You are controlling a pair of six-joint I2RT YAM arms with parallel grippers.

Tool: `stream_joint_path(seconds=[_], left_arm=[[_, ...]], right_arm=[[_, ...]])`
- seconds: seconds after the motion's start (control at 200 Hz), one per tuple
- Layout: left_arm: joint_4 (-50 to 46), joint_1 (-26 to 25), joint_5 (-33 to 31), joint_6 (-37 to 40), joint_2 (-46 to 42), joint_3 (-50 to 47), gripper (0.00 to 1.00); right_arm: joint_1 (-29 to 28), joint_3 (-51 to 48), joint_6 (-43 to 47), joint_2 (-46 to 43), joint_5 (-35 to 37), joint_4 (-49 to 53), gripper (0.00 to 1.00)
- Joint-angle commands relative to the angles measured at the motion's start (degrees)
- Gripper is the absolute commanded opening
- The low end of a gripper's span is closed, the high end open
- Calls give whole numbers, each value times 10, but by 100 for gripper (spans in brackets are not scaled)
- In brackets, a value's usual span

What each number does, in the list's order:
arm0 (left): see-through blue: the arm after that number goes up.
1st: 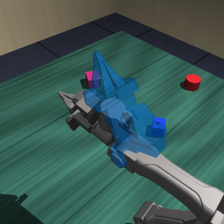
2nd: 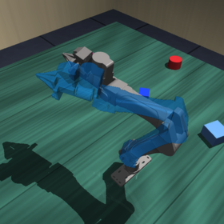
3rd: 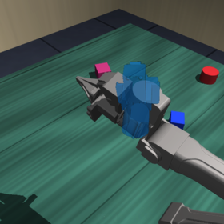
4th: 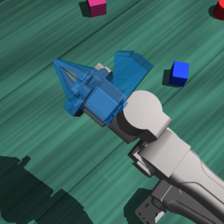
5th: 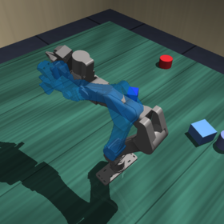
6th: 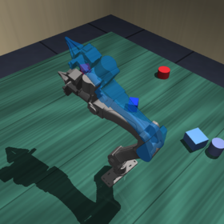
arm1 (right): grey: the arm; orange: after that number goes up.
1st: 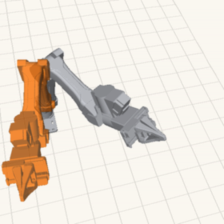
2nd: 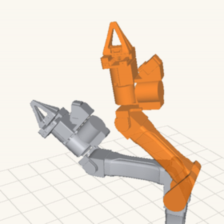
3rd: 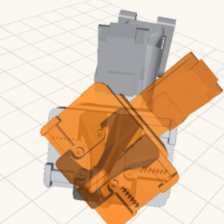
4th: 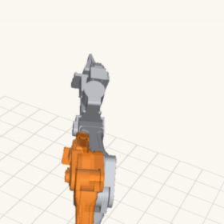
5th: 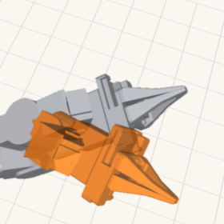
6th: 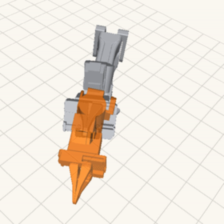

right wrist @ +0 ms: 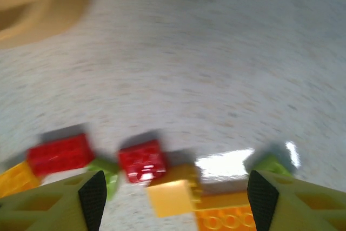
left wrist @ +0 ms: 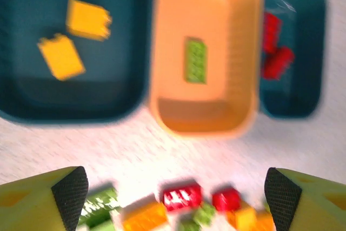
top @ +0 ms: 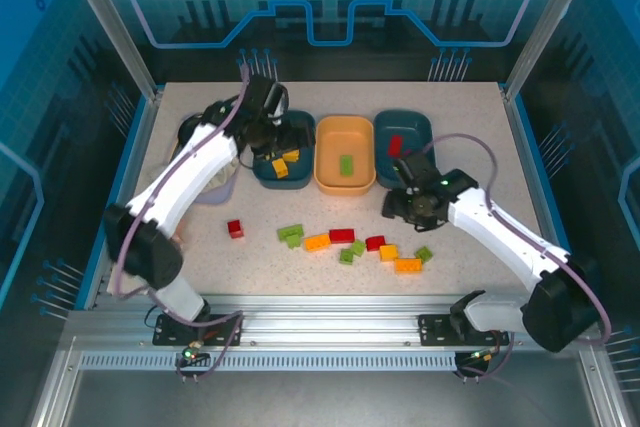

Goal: Sort the legos into containers by color

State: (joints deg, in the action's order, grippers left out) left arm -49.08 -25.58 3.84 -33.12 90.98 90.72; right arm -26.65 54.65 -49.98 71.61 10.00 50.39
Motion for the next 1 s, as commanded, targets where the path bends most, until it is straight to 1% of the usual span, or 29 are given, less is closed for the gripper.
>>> stream_joint_path(seconds=[0.0,0.135,0.225,0.32,0.505,0.69,0.855,0.935,0.995], left_arm=[[106,-40,77,-47,-68,-118,89],[158,-97,84,-90,-150,-221,89],[181,-124,82,-111,-189,-272,90],[202,-136,83,-131,-223,-313,90],[220,-139,96,-143,-256,-352,90],[230,-139,99,-152,-255,-359,89],[232,-139,94,-152,-247,-351,89],[212,-139,71,-151,-252,-341,88],[178,-139,36,-152,-257,-326,88]], right_arm=[[64,-67,-113,-29,-33,13,74],[133,-125,-167,-35,-90,-28,76],[150,-151,-183,-26,-112,-45,76],[158,-173,-191,-20,-122,-60,75],[166,-212,-211,-11,-134,-95,64],[168,-215,-209,15,-133,-117,52],[167,-204,-199,24,-122,-120,34],[151,-169,-176,3,-89,-95,31],[120,-123,-145,-14,-47,-74,30]])
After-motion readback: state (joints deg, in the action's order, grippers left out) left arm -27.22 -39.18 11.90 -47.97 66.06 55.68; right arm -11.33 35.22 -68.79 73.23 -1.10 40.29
